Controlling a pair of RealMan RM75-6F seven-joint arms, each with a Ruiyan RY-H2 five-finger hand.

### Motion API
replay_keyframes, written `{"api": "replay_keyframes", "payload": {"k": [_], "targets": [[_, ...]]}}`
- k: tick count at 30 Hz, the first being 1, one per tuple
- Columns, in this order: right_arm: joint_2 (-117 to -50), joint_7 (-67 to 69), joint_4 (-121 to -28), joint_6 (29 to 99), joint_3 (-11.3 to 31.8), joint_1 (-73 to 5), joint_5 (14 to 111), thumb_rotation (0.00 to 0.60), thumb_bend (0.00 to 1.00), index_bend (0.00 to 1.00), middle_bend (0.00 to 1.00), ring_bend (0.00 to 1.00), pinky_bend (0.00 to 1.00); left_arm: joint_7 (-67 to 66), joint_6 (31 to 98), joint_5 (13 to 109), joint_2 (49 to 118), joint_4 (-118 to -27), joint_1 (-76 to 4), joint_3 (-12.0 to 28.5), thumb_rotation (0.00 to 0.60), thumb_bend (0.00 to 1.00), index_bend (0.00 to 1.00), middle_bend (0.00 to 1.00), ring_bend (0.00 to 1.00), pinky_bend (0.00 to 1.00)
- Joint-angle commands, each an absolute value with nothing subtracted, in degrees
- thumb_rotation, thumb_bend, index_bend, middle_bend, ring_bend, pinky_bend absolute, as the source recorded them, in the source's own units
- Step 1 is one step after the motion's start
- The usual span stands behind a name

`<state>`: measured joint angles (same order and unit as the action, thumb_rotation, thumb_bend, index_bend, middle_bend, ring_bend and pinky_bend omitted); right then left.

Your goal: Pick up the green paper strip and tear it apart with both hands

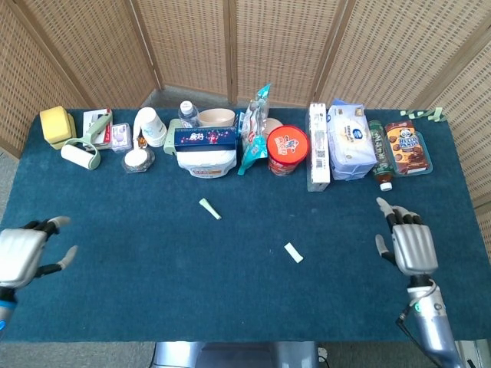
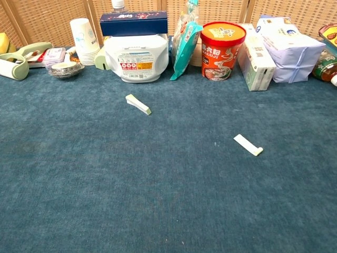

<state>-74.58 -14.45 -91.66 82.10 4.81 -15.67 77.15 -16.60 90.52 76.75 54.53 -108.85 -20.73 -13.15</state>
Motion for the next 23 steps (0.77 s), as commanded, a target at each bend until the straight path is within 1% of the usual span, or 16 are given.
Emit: {"api": "replay_keyframes", "payload": {"k": [1,6,10,23], "targets": [[-73.85,-16.83,-92.15,83.55,3.40,-13.80,77.52,0.600,0.45,0.12,0.30,0.22,0.28,-14.37,94.80,79.90,55.97,-104.77,-14.89,-14.44,0.320,0.32,0.28,0.43,0.42,0.64],[-73.47,-19.05,-93.15,85.54,2.17,-11.51,78.38,0.600,0.45,0.13,0.30,0.20,0.27,-14.41,98.32,82.23,57.77,-101.85,-9.69,-14.30,0.321,0.32,0.28,0.43,0.42,0.63],[-73.27,-20.24,-93.63,87.26,1.91,-10.23,79.37,0.600,0.45,0.13,0.30,0.20,0.26,-13.33,99.36,82.92,58.21,-101.25,-7.06,-13.85,0.318,0.32,0.28,0.43,0.42,0.63],[-73.33,-19.15,-93.73,87.48,3.31,-9.07,80.25,0.600,0.45,0.13,0.29,0.20,0.26,-12.65,95.39,84.72,58.04,-101.92,-6.01,-9.52,0.320,0.32,0.28,0.43,0.42,0.63]]}}
